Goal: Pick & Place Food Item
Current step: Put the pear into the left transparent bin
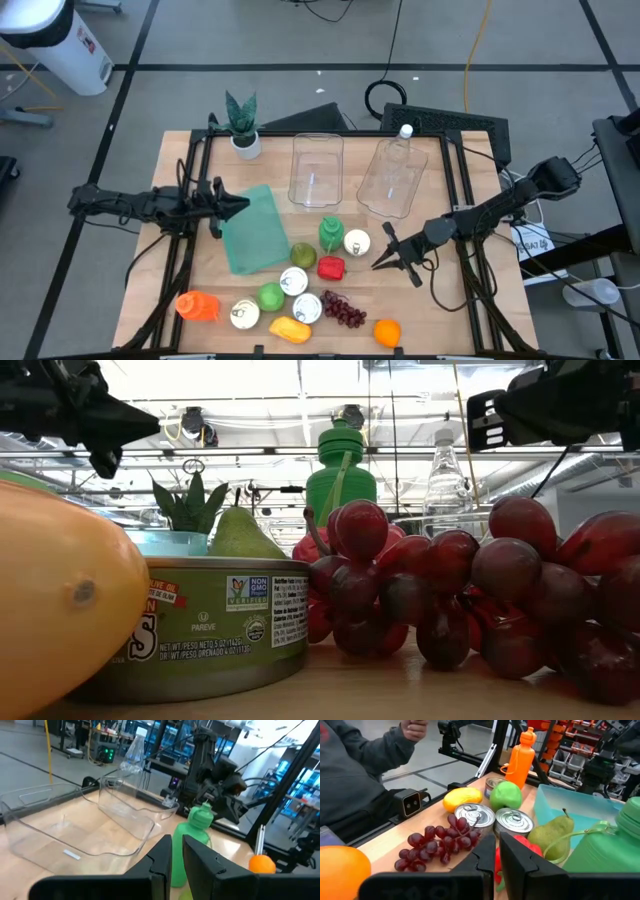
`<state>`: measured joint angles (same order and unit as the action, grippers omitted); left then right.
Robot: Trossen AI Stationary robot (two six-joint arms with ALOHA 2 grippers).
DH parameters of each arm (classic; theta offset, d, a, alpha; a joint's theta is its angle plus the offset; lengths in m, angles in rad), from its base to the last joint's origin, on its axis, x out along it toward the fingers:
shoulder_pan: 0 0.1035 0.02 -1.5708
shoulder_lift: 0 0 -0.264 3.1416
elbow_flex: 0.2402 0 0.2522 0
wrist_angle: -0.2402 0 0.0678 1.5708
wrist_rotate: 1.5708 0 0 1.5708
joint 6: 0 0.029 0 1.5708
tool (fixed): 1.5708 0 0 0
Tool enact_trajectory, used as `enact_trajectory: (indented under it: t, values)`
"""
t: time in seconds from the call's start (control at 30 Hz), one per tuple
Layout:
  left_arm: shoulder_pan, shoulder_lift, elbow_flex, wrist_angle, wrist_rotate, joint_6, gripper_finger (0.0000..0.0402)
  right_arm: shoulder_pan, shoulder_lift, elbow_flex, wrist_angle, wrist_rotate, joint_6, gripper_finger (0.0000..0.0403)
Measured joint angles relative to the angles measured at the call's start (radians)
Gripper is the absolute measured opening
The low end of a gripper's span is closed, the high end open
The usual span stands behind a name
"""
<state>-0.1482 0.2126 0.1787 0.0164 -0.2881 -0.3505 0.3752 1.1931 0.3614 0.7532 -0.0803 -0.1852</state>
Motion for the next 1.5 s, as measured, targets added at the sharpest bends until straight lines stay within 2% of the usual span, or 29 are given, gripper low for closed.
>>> enact_trajectory:
  t: [0.3, 0.5, 0.77, 1.0, 1.17, 1.37, 1.5]
  values:
    - [0.0, 0.078, 0.0, 0.024, 0.002, -0.072, 0.0051, 0.0, 0.0, 0.0, -0.001, 0.0, 0.006, 0.0018]
    - [0.0, 0.13, 0.0, 0.111, -0.001, -0.002, 0.0051, 0.0, 0.0, 0.0, -0.002, 0.0, -0.011, 0.0018]
    - [0.0, 0.173, 0.0, 0.145, 0.0, 0.003, 0.0051, 0.034, 0.002, 0.0, -0.052, -0.022, -0.04, 0.0018]
    - [0.0, 0.176, 0.0, 0.144, -0.001, 0.002, 0.0051, 0.046, 0.0, 0.0, 0.012, 0.109, 0.007, 0.0018]
    - [0.0, 0.177, 0.0, 0.144, 0.0, -0.027, 0.0051, 0.043, -0.057, 0.0, 0.017, 0.183, 0.035, 0.0018]
    - [0.0, 0.196, 0.0, 0.149, 0.003, -0.011, 0.0051, 0.043, -0.177, -0.045, 0.024, 0.13, 0.032, 0.0018]
    - [0.0, 0.225, 0.0, 0.155, 0.087, 0.002, 0.0051, 0.044, -0.227, -0.136, 0.086, 0.131, 0.061, 0.0018]
